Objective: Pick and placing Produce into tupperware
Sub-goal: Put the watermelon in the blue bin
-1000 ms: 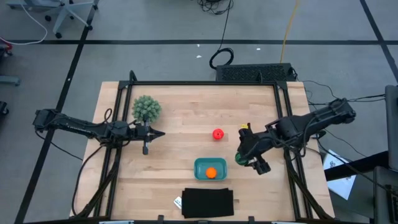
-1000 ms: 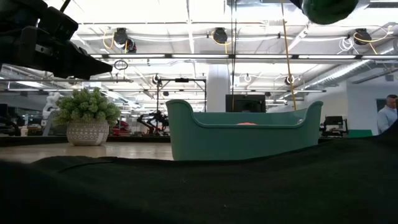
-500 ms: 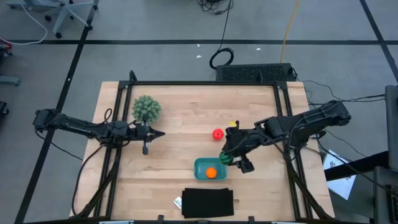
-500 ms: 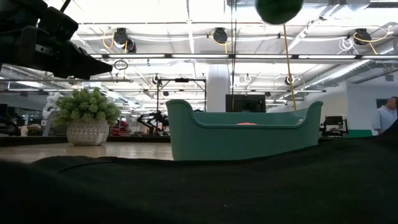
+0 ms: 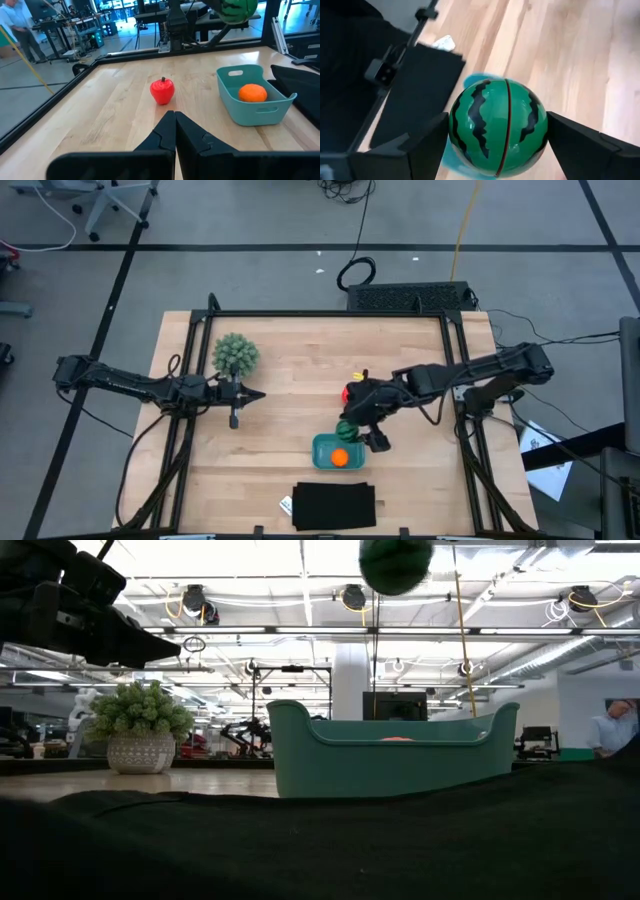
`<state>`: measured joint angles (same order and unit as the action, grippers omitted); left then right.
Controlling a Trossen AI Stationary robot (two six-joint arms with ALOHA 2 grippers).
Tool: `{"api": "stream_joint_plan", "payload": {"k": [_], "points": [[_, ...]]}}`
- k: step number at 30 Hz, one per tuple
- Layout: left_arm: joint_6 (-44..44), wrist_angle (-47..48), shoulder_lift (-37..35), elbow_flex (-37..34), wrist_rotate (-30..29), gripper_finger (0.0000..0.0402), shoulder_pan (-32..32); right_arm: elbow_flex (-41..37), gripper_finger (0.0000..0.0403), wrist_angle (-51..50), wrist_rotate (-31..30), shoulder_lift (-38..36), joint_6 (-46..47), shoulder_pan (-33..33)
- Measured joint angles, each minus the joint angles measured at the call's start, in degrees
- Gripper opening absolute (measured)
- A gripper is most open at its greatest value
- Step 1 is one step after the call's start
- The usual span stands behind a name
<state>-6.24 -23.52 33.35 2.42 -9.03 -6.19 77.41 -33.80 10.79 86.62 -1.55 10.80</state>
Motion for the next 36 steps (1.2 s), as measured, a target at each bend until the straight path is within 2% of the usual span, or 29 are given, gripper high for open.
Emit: {"api": "stream_joint_plan", "payload": {"k": [7, 15, 29, 36], "points": [[0.0, 0.5, 0.0, 0.0, 0.0, 0.0001, 0.0, 0.0, 0.0318, 3.8, 0.0, 0.6, -3.7, -1.8], [0.2, 1.0, 0.0, 0.0, 0.0, 0.0001, 0.0, 0.0, 0.0318, 7.7, -0.3, 2.5, -2.9, -2.6], [0.1, 1.5, 0.0, 0.0, 0.0, 0.0001, 0.0, 0.0, 0.0318, 12.1, -0.2, 12.4, -2.2, -0.5], [0.1, 1.5, 0.0, 0.0, 0.0, 0.0001, 0.0, 0.0, 0.0318, 10.5, 0.0, 14.9, -4.3, -0.6]]}}
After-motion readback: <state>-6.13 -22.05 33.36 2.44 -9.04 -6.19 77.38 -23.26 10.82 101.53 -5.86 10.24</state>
